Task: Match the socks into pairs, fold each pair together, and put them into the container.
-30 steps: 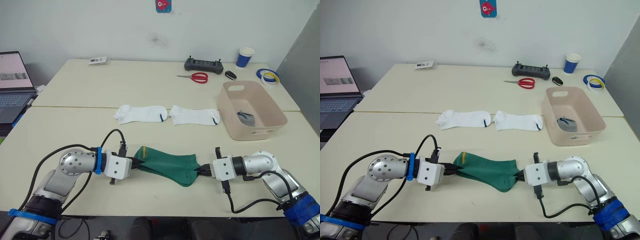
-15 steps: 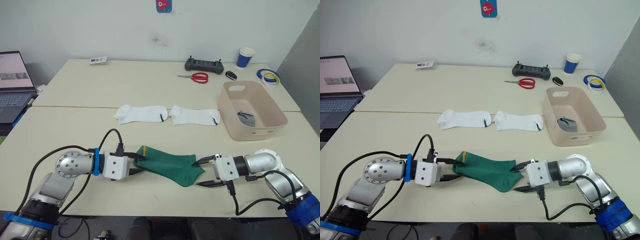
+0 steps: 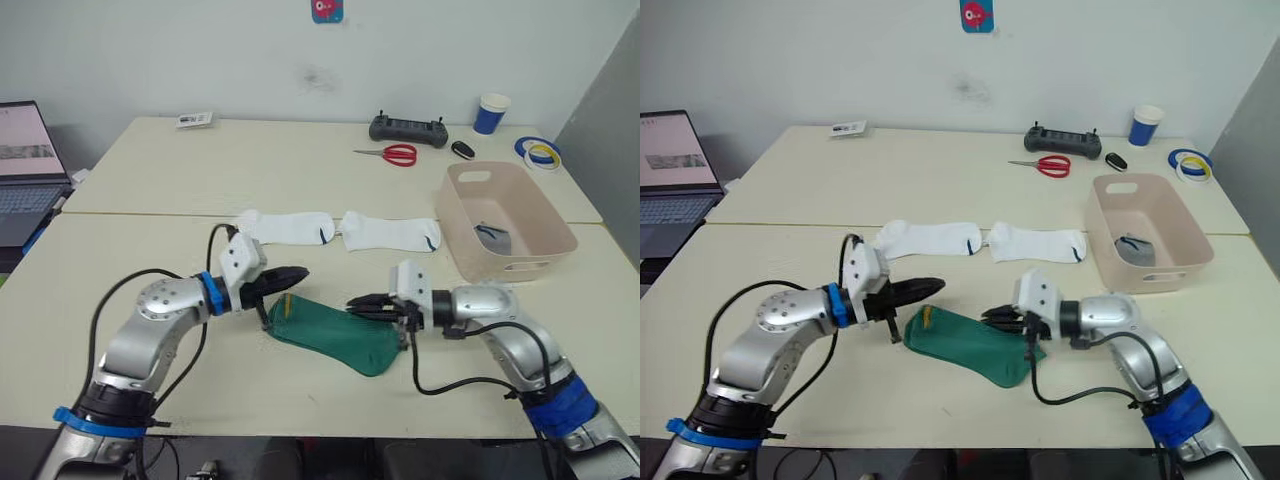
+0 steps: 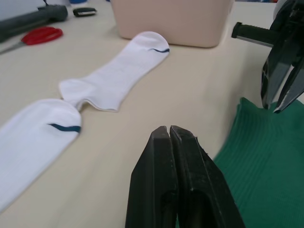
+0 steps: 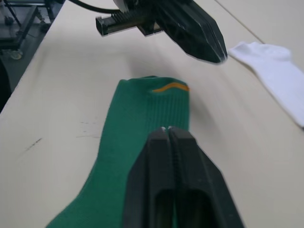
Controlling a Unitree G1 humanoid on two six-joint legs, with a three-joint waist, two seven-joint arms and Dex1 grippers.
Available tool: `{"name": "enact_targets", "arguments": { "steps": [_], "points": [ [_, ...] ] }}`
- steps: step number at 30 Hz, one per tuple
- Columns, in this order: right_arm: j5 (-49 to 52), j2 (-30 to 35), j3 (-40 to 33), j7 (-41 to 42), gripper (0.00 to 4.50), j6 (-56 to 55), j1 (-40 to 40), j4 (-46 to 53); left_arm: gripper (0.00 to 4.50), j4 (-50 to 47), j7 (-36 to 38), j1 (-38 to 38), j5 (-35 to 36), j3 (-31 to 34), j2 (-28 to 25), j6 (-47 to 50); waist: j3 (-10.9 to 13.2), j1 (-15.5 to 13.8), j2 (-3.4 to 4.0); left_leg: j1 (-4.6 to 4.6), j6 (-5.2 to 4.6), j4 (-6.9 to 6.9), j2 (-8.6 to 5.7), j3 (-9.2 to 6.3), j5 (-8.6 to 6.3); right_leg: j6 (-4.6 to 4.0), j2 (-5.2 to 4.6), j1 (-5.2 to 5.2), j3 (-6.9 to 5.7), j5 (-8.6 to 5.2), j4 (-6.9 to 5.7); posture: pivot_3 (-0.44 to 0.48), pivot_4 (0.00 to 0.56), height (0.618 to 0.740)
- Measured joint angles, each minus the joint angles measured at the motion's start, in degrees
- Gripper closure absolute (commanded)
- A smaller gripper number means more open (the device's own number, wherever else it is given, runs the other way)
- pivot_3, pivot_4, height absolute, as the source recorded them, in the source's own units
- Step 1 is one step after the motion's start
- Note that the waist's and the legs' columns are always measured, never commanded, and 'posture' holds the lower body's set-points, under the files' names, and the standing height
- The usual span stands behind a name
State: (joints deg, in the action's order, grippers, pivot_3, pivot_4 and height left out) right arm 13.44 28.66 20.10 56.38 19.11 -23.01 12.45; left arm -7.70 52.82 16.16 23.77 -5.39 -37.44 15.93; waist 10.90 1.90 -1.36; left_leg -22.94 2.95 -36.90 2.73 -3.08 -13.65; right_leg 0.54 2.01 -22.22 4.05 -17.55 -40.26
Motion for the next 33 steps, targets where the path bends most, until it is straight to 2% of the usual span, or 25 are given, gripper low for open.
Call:
{"name": "enact_targets", "arguments": {
  "steps": [5, 12, 15, 21, 27, 28, 30, 32, 33],
  "points": [
    [-3.5, 0.0, 3.1, -0.1, 4.49, -1.0, 1.2, -3.3, 4.5, -4.1, 0.5, -5.1, -2.4, -2.8, 0.1, 0.4, 0.0, 0.0, 0.0, 0.04, 0.0, 0.01, -0.02, 0.0, 0.0, 0.07, 0.0, 0.02, 0.0, -0.05, -0.01, 0.0, 0.15, 0.74],
    [-6.8, 0.4, 5.5, 1.1, 4.49, -2.5, 1.7, -6.6, 4.5, -1.4, 0.5, -8.9, -8.8, -3.5, -3.1, -0.4, 0.0, 0.0, 0.0, 0.11, 0.02, -0.02, -0.03, 0.07, 0.01, 0.15, 0.06, 0.06, 0.05, -0.09, -0.01, 0.0, 0.15, 0.74],
    [-7.3, 1.6, 5.5, 2.2, 4.49, -3.6, 1.7, -6.6, 4.5, -1.2, 0.4, -8.9, -9.4, -3.3, -3.1, -0.8, 0.0, -0.1, 0.0, 0.1, 0.02, -0.02, -0.06, 0.07, 0.01, 0.16, 0.05, 0.08, 0.04, -0.09, 0.0, 0.0, 0.15, 0.74],
    [-7.1, 5.5, 3.8, 4.2, 4.49, -6.0, 3.6, -5.7, 4.5, -0.7, 0.5, -9.8, -8.8, -1.2, -3.7, 0.3, 0.0, 0.0, 0.0, 0.17, 0.02, -0.01, -0.03, 0.06, 0.01, 0.16, 0.02, 0.14, 0.04, -0.09, 0.0, 0.0, 0.15, 0.74],
    [-3.8, 6.1, 0.9, 4.5, 4.49, -2.3, 4.8, -3.8, 4.5, -1.4, 1.9, -10.6, -2.5, 3.0, -3.5, 5.9, 0.0, 0.0, 0.01, 0.08, 0.02, -0.02, 0.0, 0.03, 0.01, 0.16, 0.0, 0.07, 0.02, -0.1, 0.0, 0.0, 0.15, 0.74],
    [-2.4, 5.8, -0.1, 4.4, 4.32, -0.6, 4.8, -2.7, 4.5, -1.8, 1.8, -10.5, -0.9, 4.2, -3.4, 7.2, 0.0, 0.0, 0.01, 0.07, 0.02, -0.02, 0.0, 0.01, 0.01, 0.16, -0.01, 0.06, 0.02, -0.09, 0.0, 0.0, 0.15, 0.74],
    [1.7, 5.1, -3.2, 3.4, 3.85, 4.0, 4.8, 0.7, 4.13, -2.9, 1.7, -9.5, 2.7, 7.3, -3.4, 10.3, 0.0, 0.0, 0.01, 0.06, 0.02, -0.02, 0.0, -0.02, 0.01, 0.16, -0.02, 0.07, 0.01, -0.1, 0.0, 0.0, 0.15, 0.74],
    [5.2, 5.4, -6.3, 2.3, 3.22, 8.3, 5.0, 3.9, 3.63, -3.2, 1.6, -8.1, 5.6, 10.3, -3.8, 13.0, 0.0, -0.1, 0.01, 0.06, 0.02, -0.02, -0.01, -0.03, 0.01, 0.16, -0.03, 0.08, -0.01, -0.1, 0.0, 0.0, 0.15, 0.74],
    [7.1, 6.3, -8.5, 1.9, 2.75, 10.7, 5.8, 5.7, 3.25, -3.0, 1.4, -7.4, 7.0, 12.5, -4.2, 14.7, 0.0, -0.1, 0.01, 0.06, 0.02, -0.02, -0.03, -0.03, 0.01, 0.17, -0.04, 0.08, -0.01, -0.1, 0.01, 0.0, 0.15, 0.74]
  ]
}}
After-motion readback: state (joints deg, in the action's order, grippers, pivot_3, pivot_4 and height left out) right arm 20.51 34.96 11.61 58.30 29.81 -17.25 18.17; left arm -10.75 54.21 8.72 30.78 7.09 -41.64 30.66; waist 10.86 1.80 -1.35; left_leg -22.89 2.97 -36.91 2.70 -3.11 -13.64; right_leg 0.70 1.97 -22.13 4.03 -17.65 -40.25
